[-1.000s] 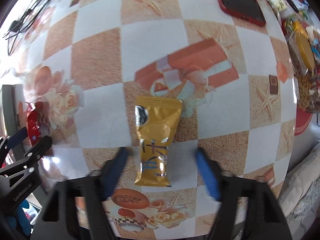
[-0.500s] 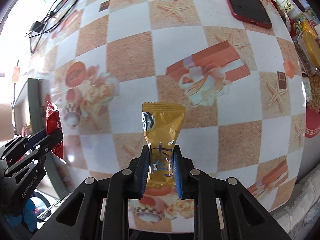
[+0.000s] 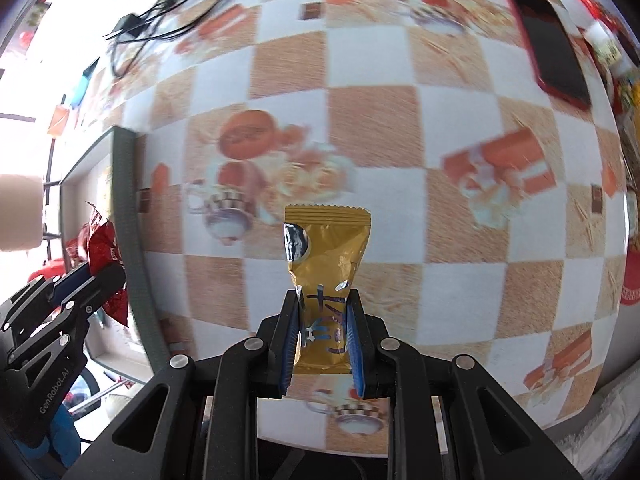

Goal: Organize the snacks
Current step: 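Carry the red bar into the tray with the left tool while the right tool carries the gold packet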

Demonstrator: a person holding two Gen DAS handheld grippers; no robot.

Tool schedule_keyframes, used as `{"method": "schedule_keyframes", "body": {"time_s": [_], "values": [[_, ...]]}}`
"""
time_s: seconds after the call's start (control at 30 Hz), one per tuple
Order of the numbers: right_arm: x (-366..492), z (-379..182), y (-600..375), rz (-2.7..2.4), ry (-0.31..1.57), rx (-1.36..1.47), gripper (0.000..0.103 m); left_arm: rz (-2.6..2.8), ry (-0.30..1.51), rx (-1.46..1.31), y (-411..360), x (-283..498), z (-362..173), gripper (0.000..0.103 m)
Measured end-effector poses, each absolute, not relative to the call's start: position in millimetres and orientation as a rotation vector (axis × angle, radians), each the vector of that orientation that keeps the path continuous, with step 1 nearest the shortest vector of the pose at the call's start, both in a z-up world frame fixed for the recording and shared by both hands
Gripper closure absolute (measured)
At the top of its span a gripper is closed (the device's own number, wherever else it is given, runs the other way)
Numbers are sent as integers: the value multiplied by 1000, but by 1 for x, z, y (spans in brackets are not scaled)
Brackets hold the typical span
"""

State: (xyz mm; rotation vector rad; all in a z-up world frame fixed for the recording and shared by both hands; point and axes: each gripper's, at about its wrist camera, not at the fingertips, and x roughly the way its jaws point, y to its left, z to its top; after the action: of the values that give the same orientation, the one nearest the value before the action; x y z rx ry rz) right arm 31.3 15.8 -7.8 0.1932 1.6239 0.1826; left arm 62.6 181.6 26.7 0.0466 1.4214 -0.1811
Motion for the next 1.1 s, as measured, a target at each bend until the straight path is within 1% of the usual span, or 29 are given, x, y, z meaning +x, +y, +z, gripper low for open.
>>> {"method": "schedule_keyframes", "body": {"time_s": [0.1, 0.2, 0.33, 0.6, 1.1], "values": [[33, 0, 41, 228, 1614, 159, 80, -145, 1406, 13, 200, 58, 31, 81], [60, 7, 42, 269, 1607, 129, 80, -109, 1396, -14, 219, 53, 34, 81], [74, 7, 81, 326, 1596, 85, 80, -52, 1392, -58, 249, 43, 35, 81], [75, 18, 139, 430, 1583, 1, 80, 42, 1407, -124, 295, 23, 25, 81], [66, 19, 213, 560, 1589, -111, 80, 104, 1447, -180, 329, -2, 9, 81]]}}
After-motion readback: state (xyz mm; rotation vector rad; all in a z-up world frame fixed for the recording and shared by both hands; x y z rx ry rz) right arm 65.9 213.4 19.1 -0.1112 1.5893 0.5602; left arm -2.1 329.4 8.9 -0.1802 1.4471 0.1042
